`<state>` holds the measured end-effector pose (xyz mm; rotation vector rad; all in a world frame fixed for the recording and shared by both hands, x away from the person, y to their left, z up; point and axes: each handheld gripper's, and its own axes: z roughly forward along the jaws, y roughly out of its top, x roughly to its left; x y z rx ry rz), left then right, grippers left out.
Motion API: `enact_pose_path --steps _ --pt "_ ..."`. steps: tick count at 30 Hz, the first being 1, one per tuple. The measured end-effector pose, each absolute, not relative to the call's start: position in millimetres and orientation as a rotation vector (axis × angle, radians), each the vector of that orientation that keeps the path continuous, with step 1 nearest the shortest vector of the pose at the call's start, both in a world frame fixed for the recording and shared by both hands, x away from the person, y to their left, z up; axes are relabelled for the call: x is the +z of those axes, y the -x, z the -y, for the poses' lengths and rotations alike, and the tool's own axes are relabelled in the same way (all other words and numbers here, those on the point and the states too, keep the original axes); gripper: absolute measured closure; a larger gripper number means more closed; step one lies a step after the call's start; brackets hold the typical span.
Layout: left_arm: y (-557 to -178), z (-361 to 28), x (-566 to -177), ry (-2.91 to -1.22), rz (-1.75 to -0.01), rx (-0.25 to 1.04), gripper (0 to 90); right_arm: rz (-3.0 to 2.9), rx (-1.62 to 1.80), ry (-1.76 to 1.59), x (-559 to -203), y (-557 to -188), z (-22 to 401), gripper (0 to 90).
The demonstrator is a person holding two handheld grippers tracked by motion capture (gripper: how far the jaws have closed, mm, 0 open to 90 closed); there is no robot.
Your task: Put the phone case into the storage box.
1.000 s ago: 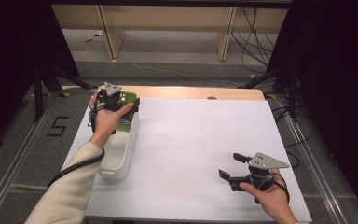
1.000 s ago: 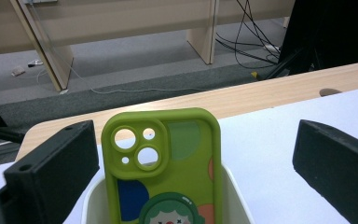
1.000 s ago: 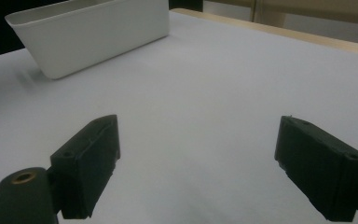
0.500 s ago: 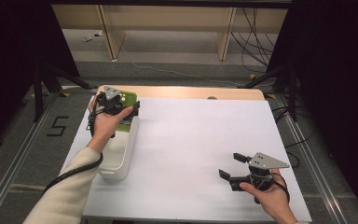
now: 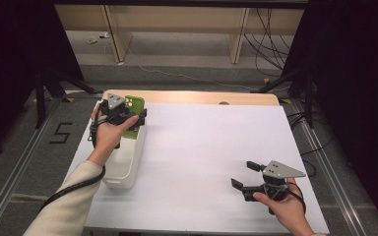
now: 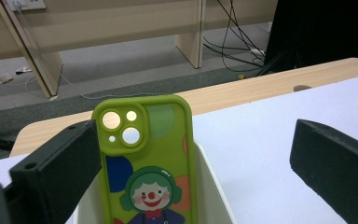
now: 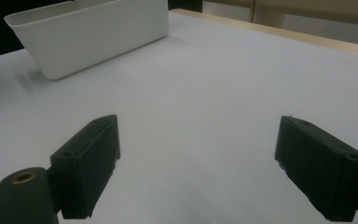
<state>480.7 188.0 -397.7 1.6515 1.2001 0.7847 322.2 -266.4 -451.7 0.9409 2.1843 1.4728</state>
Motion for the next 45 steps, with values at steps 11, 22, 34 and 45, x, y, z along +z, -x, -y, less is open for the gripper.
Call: enact_pose_path --steps 11,22,34,45 --pt "-471 -191 -396 -1.652 -1.191 0.782 1.7 -2.182 1.47 -0.943 -451 -322 266 15.1" --pt "-462 -193 -397 -1.654 -1.186 0.762 1.7 -2.183 1.47 -0.941 -451 -322 266 15.1" --pt "-454 -197 -397 -1.656 -1.177 0.752 2.0 -2.18 1.469 -0.942 -451 -322 267 15.1" --pt "-444 -194 -395 -1.671 -1.146 0.745 2.0 -2.18 1.47 -0.941 -451 -322 267 15.1"
